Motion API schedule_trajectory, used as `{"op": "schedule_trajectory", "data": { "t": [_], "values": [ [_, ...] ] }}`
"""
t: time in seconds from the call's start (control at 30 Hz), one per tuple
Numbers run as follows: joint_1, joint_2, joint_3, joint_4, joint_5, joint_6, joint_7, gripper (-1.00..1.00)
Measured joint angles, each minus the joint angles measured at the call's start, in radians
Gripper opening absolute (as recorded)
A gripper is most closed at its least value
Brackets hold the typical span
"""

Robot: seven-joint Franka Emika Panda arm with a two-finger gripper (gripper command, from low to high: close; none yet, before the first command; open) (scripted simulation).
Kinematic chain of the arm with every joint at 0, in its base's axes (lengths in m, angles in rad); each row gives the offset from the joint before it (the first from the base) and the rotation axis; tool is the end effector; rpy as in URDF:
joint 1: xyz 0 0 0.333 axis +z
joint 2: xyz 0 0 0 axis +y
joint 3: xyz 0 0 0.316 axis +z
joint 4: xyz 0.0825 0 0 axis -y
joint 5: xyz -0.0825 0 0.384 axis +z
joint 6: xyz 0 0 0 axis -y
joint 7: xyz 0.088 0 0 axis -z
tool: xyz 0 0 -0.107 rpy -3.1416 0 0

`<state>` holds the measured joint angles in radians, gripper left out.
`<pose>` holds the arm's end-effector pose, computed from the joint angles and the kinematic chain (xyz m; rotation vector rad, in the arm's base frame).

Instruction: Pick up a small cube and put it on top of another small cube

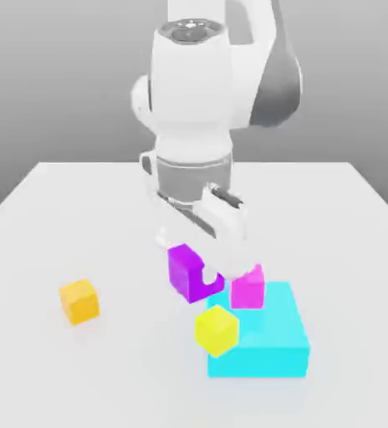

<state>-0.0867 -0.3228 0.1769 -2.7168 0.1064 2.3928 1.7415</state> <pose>0.3861 0.0319 0.3244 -2.0229 2.3942 0.0239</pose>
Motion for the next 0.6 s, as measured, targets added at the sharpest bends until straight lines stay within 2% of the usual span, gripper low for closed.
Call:
{"op": "schedule_trajectory", "data": {
  "t": [0.27, 0.47, 0.5, 0.6],
  "values": [
    [0.158, -0.260, 0.060, -0.214, 0.082, -0.040, -0.019, -1.00],
    [0.163, -0.103, 0.092, -0.276, 0.099, 0.181, -0.020, -1.00],
    [0.162, -0.078, 0.096, -0.282, 0.100, 0.211, -0.019, 1.00],
    [0.162, -0.078, 0.096, -0.282, 0.101, 0.211, -0.019, 1.00]
  ]
}}
